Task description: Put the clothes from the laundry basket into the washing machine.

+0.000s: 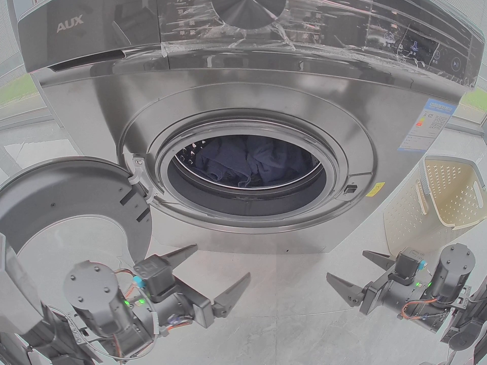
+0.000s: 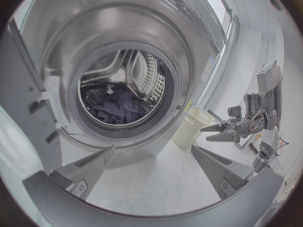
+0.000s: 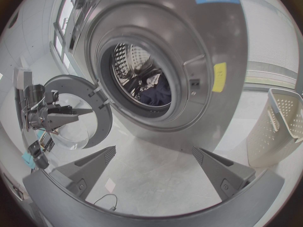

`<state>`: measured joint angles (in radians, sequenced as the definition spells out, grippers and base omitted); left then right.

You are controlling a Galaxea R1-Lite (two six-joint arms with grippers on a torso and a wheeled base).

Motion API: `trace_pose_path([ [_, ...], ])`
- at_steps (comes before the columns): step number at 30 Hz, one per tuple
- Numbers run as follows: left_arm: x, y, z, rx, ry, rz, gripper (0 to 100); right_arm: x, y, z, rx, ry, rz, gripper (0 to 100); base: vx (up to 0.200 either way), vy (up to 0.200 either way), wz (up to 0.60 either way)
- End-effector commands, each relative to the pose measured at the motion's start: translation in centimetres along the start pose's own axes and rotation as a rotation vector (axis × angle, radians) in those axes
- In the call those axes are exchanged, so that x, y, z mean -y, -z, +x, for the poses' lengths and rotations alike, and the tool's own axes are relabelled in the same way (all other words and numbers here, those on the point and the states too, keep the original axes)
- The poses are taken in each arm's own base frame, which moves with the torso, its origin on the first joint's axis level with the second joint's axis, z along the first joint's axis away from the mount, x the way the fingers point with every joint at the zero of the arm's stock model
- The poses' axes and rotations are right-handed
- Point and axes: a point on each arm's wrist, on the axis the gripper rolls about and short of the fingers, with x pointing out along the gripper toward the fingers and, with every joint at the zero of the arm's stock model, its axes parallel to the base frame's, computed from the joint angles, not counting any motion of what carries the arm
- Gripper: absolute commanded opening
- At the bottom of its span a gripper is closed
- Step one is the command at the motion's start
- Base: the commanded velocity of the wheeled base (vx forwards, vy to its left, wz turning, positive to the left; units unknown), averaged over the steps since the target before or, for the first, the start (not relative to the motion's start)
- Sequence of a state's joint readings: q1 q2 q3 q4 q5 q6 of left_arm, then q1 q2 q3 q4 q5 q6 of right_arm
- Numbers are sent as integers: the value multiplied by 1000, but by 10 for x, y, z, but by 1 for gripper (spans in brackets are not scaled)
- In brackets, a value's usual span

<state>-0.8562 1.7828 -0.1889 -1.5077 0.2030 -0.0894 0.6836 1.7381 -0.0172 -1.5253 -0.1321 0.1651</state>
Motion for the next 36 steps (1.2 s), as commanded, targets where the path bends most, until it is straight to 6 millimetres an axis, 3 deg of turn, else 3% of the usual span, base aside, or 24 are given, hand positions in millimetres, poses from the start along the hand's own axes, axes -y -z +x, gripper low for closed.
trace_pose_path([
  [1,-18,-16,-35,69,-54,5,100,12,-18,-19,102,63,20,100,0,0,0],
  [6,-30,-18,-65,85,-101,1,100,18,-22,-35,79,123,22,100,-120,0,0],
  [13,-38,-31,-88,135,-134,18,100,23,-22,-63,37,188,32,100,-57,0,0],
  [18,-42,-33,-116,119,-167,16,100,34,-20,-96,25,275,43,100,-40,0,0],
  [27,-53,-19,-166,50,-280,16,100,39,-7,-148,75,396,43,100,-89,0,0],
  [36,-54,-8,-198,93,-383,5,100,35,10,-179,151,452,28,100,-133,0,0],
])
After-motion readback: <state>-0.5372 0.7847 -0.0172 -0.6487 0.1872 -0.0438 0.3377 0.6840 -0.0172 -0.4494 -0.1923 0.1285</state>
